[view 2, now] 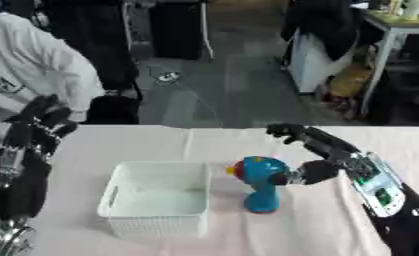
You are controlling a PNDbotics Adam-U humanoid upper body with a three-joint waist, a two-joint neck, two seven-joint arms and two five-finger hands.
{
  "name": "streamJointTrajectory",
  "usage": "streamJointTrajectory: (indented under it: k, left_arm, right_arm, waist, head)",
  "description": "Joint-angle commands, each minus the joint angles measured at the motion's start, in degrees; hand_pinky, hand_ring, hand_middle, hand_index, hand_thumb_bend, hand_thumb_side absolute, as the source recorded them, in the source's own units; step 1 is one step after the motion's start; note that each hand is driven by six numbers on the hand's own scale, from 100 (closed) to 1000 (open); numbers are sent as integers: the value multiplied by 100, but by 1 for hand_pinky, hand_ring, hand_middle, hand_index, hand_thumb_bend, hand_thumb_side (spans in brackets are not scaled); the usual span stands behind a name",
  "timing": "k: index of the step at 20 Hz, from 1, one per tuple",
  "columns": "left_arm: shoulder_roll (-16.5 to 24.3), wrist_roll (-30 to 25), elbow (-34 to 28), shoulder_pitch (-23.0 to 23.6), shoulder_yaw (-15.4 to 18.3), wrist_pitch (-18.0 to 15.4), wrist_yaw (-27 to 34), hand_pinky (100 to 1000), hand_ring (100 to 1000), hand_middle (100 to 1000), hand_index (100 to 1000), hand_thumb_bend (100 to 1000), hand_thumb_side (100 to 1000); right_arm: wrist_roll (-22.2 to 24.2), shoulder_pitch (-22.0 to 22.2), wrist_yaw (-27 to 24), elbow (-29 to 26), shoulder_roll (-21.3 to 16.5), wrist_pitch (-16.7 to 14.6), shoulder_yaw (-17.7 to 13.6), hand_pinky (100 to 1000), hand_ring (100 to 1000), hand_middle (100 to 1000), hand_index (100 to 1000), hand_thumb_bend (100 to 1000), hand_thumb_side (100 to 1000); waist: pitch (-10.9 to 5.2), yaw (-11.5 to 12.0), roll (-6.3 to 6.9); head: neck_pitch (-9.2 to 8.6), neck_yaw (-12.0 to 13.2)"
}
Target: Pick up objects on the table and place them in the box.
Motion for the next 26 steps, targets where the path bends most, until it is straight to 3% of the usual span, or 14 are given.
streamJointTrajectory:
  k: [1,10,26]
  left_arm:
    - [169,-11,-141,-94,-4,11,12,857,912,958,981,291,852]
    - [171,-24,-147,-120,-7,26,27,857,913,959,980,289,855]
    - [181,-39,-151,-131,-9,28,35,858,913,959,980,290,853]
  right_arm:
    - [36,-201,-39,-40,-174,-7,-3,856,920,910,1000,766,715]
    - [115,-197,-45,-60,-166,-12,37,861,923,912,1000,758,725]
    - [284,-122,-90,-138,-14,-62,172,865,925,915,1000,726,744]
  waist:
    - [-38,17,-9]
    - [32,42,-17]
    - [15,6,-23]
  head:
    - [-103,-16]
    - [-112,-29]
    - [-96,-56]
